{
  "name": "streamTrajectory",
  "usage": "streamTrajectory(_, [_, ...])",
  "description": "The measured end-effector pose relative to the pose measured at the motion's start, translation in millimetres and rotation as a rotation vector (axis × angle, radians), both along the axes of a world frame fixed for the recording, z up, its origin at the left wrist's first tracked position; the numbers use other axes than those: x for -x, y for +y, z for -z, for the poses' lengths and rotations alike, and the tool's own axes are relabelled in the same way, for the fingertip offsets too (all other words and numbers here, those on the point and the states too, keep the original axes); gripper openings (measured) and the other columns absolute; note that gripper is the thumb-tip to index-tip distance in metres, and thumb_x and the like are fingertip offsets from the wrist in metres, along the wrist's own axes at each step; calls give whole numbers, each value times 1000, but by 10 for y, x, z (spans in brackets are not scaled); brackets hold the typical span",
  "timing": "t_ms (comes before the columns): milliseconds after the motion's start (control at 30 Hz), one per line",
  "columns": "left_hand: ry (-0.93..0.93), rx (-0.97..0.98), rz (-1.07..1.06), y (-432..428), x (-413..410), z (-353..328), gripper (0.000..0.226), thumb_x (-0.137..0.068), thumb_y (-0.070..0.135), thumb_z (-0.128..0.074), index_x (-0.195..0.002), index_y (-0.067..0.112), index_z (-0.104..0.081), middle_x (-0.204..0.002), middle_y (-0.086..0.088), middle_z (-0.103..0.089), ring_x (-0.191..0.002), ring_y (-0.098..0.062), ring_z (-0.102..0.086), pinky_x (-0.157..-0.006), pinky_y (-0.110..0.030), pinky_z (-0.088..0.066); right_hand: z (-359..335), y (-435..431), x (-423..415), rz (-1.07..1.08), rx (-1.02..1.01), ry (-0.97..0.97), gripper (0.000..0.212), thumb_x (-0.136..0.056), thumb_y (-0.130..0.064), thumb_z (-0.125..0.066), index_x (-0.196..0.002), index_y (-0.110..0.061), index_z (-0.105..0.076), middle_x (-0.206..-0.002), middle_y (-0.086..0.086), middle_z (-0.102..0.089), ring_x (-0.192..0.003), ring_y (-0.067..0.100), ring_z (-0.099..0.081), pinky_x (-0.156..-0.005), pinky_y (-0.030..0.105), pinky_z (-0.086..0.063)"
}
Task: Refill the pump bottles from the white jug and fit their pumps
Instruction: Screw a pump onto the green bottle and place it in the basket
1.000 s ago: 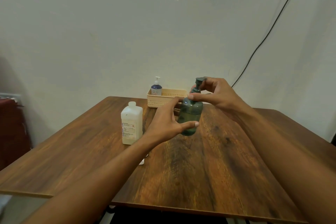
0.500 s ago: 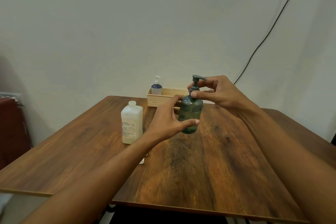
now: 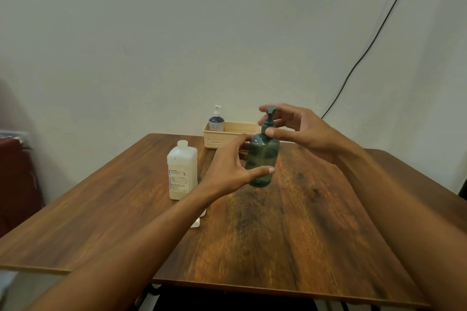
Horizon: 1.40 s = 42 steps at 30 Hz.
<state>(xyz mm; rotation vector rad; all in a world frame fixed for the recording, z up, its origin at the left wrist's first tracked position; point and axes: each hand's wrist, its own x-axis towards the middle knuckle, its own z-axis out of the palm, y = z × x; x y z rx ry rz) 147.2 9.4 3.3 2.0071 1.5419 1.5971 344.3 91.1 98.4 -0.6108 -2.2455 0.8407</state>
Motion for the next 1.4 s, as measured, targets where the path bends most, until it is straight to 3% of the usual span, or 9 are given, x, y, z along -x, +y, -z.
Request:
streamTrajectory(200, [1, -1, 24, -27, -3, -86, 75, -69, 67, -82, -132, 41, -50, -115, 30, -56, -96, 13, -59, -67, -1, -47, -15, 12, 11, -21, 36, 58, 46, -82, -36, -84, -123, -16, -78, -116, -2, -83, -114, 14, -77, -103, 37, -59])
streamTrajectory(333, [-3, -16, 19, -33, -3, -77, 74, -68, 68, -81, -131, 42, -51, -111, 33, -56, -94, 15, -60, -68, 0, -47, 71, -57, 85, 149, -1, 188, 60, -68, -44, -92, -118, -14, -82, -107, -5, -84, -104, 9, -79, -95, 33, -64])
streamTrajectory(467, [-24, -20, 8, -36, -21, -33, 76, -69, 66, -82, -134, 42, -50, -113, 34, -54, -98, 14, -58, -69, -1, -47, 171, -112, 161, 234, -74, 226, 46, -74, -38, -93, -113, -16, -82, -104, -6, -83, -96, 6, -79, -88, 27, -65])
streamTrajectory(700, [8, 22, 49, -47, 14, -107, 75, -69, 68, -81, -133, 41, -51, -116, 33, -57, -101, 16, -59, -73, -5, -49, -24, -28, -19, -113, 118, 19, 42, -99, -36, -68, -139, -21, -68, -129, -4, -78, -126, 12, -71, -102, 26, -58])
streamTrajectory(933, [-3, 14, 25, -53, -15, -77, 76, -66, 74, -78, -130, 46, -48, -116, 32, -56, -99, 12, -59, -71, -3, -48, 84, -82, 99, 200, -82, 205, 56, -66, -50, -92, -112, -18, -82, -104, -4, -83, -100, 11, -80, -90, 32, -65])
streamTrajectory(1067, [-4, 6, 20, -46, -89, -67, 80, -66, 73, -78, -135, 46, -46, -119, 29, -54, -99, 12, -57, -71, -2, -45, 175, -159, 224, 282, -206, 263, 51, -63, -60, -88, -87, -22, -65, -90, -2, -74, -82, 14, -71, -72, 28, -61])
streamTrajectory(1167, [-8, -3, 36, -31, -100, -101, 83, -68, 71, -79, -138, 38, -50, -121, 24, -57, -102, 10, -59, -78, -8, -50, 152, -139, 241, 257, -136, 153, 67, -71, -66, -83, -110, -14, -66, -107, 4, -75, -100, 20, -73, -91, 37, -63])
streamTrajectory(1267, [4, 2, 60, -24, -76, -161, 80, -69, 68, -80, -136, 33, -53, -123, 19, -63, -106, 4, -62, -84, -13, -53, 54, -111, 134, 46, 114, 127, 56, -88, -57, -74, -131, -21, -69, -129, -3, -75, -120, 15, -72, -107, 43, -57])
streamTrajectory(1400, [6, 1, 62, -38, -63, -155, 78, -72, 62, -83, -137, 32, -52, -123, 18, -62, -106, 1, -62, -82, -12, -52, 11, -77, 14, -63, 93, 113, 39, -93, -42, -76, -124, -18, -79, -127, -2, -78, -121, 17, -73, -106, 40, -55])
